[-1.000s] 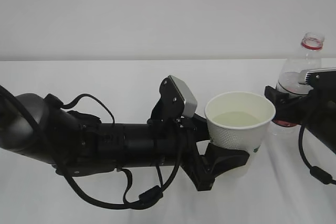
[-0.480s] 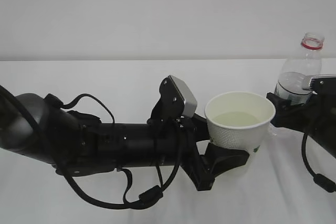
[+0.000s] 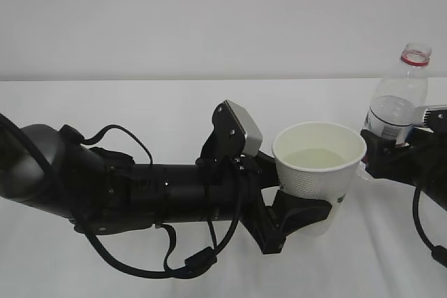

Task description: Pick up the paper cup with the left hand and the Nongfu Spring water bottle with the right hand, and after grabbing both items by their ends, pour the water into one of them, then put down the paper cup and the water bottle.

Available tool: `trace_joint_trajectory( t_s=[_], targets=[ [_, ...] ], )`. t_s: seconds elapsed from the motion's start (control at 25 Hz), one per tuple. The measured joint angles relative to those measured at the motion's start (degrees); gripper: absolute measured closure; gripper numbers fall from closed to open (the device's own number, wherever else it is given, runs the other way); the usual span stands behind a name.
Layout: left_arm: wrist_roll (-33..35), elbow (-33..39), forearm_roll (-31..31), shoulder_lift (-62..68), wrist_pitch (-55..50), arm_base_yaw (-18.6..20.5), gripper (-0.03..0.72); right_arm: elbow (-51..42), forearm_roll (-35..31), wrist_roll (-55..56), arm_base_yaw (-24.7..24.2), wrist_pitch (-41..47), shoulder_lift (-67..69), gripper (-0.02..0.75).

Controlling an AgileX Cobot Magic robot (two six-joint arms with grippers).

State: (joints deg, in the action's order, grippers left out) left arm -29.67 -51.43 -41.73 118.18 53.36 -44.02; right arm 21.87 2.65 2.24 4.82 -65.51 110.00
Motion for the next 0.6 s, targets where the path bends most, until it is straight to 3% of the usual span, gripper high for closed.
trace_joint_trajectory(
  t_s=[0.6],
  targets=[
    [0.00,0.00,0.00,0.00,0.00,0.00,0.193,-11.21,0.67,0.12,0.00,0.00,-14.65,0.096]
  ],
)
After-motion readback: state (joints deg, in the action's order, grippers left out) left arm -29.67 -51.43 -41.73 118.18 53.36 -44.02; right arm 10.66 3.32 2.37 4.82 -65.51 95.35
